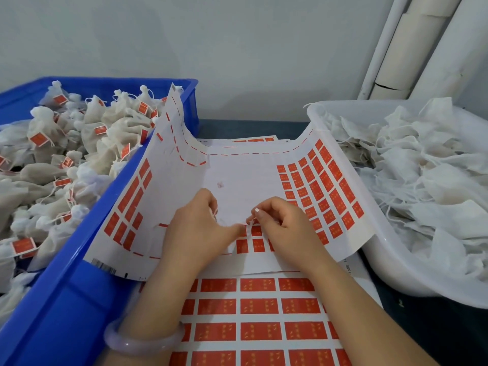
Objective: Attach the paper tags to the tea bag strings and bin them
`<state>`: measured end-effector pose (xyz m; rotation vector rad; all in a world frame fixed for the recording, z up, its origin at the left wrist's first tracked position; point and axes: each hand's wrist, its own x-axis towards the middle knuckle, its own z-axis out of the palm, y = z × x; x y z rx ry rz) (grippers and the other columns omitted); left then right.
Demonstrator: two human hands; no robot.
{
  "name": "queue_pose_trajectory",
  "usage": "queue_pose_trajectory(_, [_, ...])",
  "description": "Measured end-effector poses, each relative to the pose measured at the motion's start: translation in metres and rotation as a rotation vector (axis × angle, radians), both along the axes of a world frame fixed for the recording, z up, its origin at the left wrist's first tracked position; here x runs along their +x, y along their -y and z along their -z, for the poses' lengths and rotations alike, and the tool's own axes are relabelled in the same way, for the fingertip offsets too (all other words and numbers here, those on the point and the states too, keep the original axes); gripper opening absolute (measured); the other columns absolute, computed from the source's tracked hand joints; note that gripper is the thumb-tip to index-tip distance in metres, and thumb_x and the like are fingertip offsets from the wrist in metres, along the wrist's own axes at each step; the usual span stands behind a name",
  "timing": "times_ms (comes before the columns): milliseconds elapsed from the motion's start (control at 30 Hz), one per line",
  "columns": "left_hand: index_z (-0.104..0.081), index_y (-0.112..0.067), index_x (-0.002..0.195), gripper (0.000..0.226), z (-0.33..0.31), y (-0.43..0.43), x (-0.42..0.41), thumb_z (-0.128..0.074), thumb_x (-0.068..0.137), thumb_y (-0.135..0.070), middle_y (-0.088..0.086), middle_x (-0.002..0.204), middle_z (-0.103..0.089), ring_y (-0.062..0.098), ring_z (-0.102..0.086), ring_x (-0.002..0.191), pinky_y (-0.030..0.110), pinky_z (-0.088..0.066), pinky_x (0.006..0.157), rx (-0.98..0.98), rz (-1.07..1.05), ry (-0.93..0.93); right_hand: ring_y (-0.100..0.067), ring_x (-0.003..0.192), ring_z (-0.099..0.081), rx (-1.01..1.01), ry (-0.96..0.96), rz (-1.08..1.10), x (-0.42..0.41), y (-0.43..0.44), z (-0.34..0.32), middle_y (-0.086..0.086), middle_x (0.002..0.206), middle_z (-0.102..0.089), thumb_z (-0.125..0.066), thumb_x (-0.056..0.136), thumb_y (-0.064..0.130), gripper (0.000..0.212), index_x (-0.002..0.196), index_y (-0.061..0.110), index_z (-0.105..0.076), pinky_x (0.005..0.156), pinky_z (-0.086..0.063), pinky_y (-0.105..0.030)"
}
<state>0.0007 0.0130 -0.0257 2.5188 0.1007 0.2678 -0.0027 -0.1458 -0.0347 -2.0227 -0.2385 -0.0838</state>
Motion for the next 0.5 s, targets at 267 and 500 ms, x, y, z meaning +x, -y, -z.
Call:
queue_pose_trajectory(267, [-0.035,-0.031,0.072,0.045,0.0086,0.0057,0.0028,-0.072,0.068,-0.055,-0.013,0.065,-0.048,0.010,-0.048,0.056,0.017,-0.031,0.046,0.046,0.003,0.006,-0.002,0.088,-0.061,0.033,0.010,-0.028,-0.0027,0.0002,-0.0009,0.018,0.090,-0.061,-0.046,0.096,0.028,0.008,0.092,0.032,-0.053,0.074,-0.050,-0.014])
queue_pose_trajectory(500, [-0.039,-0.033,0.073,0.034,0.0055,0.0061,0.0007,-0.069,0.075,-0.048,-0.018,0.068,-0.046,0.007,-0.049,0.060,0.017,-0.036,0.048,0.049,0.052,-0.020,-0.002,0.092,-0.059,0.055,-0.004,-0.065,-0.0043,-0.0004,-0.0040,0.021,0.091,-0.058,-0.046,0.096,0.028,0.015,0.087,0.038,-0.050,0.077,-0.049,-0.015])
